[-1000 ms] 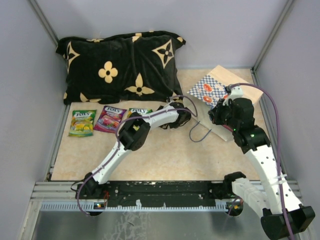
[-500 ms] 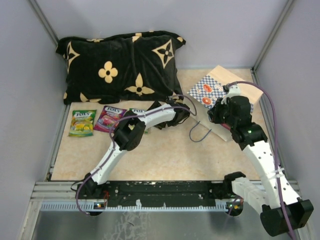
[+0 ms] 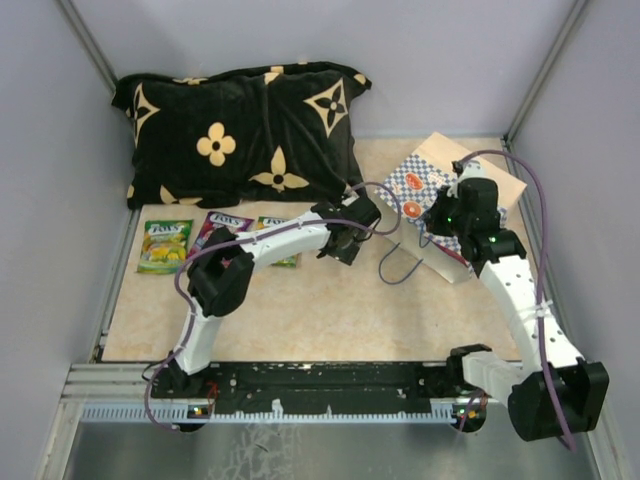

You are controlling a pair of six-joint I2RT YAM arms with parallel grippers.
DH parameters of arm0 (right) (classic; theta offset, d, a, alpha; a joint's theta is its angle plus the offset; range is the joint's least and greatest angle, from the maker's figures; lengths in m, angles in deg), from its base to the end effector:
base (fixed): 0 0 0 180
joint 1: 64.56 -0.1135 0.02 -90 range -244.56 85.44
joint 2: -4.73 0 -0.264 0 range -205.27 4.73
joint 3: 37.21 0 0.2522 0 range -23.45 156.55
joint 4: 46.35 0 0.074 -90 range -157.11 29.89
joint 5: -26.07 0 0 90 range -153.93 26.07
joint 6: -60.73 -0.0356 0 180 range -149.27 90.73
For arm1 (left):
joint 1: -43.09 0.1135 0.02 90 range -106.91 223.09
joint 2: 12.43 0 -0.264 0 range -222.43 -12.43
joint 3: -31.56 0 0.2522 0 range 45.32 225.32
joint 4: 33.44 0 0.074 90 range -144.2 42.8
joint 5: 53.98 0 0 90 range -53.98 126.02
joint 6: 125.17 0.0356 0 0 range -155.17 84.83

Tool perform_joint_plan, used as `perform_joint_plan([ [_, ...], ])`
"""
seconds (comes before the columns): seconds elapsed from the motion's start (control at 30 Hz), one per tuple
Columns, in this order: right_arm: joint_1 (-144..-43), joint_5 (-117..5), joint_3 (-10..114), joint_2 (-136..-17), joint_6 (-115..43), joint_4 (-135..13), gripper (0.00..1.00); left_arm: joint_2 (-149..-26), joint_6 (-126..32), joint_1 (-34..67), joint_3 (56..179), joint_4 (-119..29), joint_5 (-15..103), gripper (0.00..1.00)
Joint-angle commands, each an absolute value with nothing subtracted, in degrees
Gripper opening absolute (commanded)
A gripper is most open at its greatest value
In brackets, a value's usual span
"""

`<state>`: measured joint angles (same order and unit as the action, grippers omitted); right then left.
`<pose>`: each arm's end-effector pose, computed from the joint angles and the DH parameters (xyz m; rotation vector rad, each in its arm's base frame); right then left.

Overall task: Take the snacks out of the paper bag
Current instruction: Place the snack at the center of the board, then take out the snack from the paper bag.

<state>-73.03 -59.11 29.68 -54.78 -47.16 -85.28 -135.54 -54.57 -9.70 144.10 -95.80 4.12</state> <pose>0.2265 0.0368 0.3161 0.1255 2.1369 0.3607 0.2827 -0.3412 0.1887 0.6291 2.4792 0.3642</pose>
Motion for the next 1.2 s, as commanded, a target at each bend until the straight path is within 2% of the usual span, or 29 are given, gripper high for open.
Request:
perform_joint_plan([
  [0.0,-72.2,-58.8,34.3,-57.7,-47.1,-81.0,0.0,-127.4,-51.2,-10.3,141.1,-83.3,14.4,1.0],
  [0.37,-66.3,-56.6,42.9,-68.0,-48.3,-79.3,0.0,-117.1,-53.8,-11.3,129.8,-63.6,35.0,1.0],
  [0.73,-56.6,-52.5,50.4,-75.6,-51.7,-78.6,0.0,-122.6,-65.5,-13.6,121.1,-35.6,52.1,1.0],
  [0.93,-56.6,-50.2,49.7,-75.4,-52.6,-77.2,0.0,-133.6,-72.3,-13.9,127.4,-24.7,54.2,1.0],
  [1.17,-56.6,-49.0,45.4,-71.6,-53.6,-74.6,0.0,-140.6,-79.0,-14.3,134.1,-20.3,46.8,0.98],
])
